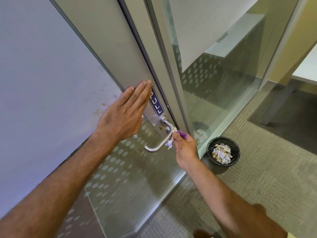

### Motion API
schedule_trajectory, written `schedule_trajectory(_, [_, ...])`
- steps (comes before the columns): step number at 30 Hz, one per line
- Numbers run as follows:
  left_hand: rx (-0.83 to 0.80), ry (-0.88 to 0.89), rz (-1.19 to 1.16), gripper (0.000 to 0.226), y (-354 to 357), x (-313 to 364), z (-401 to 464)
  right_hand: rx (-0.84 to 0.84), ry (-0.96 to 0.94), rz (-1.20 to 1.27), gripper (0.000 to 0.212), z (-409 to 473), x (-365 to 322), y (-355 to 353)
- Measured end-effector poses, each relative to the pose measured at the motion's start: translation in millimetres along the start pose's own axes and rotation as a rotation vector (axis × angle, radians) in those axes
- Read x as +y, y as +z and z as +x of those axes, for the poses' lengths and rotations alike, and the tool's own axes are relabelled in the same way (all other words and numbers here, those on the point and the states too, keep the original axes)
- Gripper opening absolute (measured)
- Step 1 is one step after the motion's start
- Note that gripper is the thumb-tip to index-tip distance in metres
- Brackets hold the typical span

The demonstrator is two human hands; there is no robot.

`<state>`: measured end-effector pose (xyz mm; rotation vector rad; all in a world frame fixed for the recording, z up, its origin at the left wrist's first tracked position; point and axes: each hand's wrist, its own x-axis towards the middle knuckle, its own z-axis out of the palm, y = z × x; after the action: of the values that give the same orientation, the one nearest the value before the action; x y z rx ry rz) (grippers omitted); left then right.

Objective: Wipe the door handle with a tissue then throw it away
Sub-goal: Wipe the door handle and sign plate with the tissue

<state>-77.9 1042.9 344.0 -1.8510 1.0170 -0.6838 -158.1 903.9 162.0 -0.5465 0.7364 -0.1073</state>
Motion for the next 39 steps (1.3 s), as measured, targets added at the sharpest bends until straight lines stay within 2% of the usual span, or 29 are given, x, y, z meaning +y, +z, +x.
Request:
schedule_trajectory(3, [0.009,-0.001,0.007,0.084,1,1,-1,-0.049,0.156,0.247,0.01,-11,25,-5])
schedule_trajectory(7, [0.0,-0.001,0.011,0.083,0,1,-1,-0.078,0.173,0.254,0.01,-14,35,-7])
schedule_trajectory(9, [0.009,-0.003,0.02,0.084,2,1,-1,-0.092,0.095,0.052,0.011,-12,40,-12])
schedule_trajectory(12, [0.027,-0.008,0.022,0.085,5,1,0,-0.198,-0.026,-0.409,0.02,-14,53,-22])
schedule_trajectory(14, [0.03,-0.01,0.016,0.085,4,0,0,-0.181,0.006,-0.483,0.019,-10,58,-28])
schedule_trajectory(16, [0.027,-0.008,0.024,0.086,3,1,-1,-0.045,0.039,-0.377,0.011,1,56,-33])
schedule_trajectory(18, [0.031,-0.006,0.034,0.086,4,1,-1,0.017,0.017,-0.223,0.011,16,47,-31])
schedule_trajectory(23, [0.039,-0.011,0.022,0.085,3,0,0,-0.047,-0.05,-0.021,0.017,36,37,14])
schedule_trajectory(29, [0.029,-0.007,0.04,0.085,4,1,0,-0.069,0.047,0.247,0.025,41,53,33])
schedule_trajectory(31, [0.035,-0.008,0.039,0.084,3,1,0,-0.046,0.014,0.212,0.018,45,57,36])
schedule_trajectory(36, [0.035,-0.004,0.043,0.084,2,1,0,0.021,-0.173,0.006,0.03,51,60,35])
schedule_trajectory(39, [0.04,-0.004,0.044,0.085,1,2,0,0.061,-0.22,-0.056,0.029,53,63,35])
